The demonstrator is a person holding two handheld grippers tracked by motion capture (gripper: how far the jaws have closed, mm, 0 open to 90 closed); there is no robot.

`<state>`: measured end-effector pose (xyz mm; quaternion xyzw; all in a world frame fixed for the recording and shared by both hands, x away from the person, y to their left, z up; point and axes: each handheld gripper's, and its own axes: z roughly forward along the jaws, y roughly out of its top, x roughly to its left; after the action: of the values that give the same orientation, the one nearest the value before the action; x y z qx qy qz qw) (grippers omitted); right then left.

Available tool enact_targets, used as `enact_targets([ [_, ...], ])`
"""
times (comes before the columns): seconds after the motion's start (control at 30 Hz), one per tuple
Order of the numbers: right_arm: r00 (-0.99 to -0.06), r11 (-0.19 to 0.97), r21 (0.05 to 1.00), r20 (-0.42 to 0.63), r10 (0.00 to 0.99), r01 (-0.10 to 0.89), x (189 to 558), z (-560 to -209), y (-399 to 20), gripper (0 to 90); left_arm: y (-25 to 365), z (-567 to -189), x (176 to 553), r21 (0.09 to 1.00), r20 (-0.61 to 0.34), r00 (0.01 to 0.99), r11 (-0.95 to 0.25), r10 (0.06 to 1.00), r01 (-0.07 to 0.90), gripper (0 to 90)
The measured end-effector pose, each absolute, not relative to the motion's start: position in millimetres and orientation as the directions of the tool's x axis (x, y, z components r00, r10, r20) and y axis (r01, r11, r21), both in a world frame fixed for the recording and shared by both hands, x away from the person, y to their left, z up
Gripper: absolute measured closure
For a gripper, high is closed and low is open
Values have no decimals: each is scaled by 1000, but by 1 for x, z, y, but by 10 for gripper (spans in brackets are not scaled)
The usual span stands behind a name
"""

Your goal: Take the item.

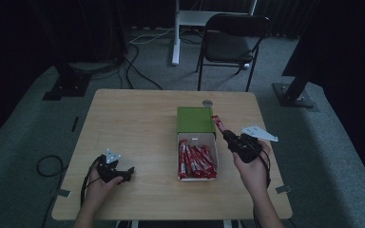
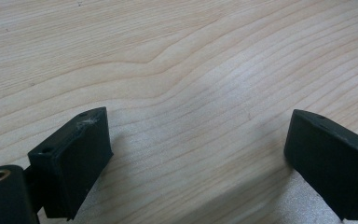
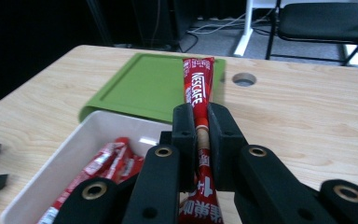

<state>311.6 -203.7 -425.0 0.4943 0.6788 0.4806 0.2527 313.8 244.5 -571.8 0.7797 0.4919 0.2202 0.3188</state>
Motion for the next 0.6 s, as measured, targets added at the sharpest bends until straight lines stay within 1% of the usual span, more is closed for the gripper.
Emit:
enact_targets([
  [0.3,-323,21,907,128,938,420,314,-429,-226,822,244,-572,314,714,30,419,-312,908,627,82],
  [0.6,-251,12,910,102,963,415,316,-443,-251,821,244,-572,314,714,30,419,-313,907,627,82],
])
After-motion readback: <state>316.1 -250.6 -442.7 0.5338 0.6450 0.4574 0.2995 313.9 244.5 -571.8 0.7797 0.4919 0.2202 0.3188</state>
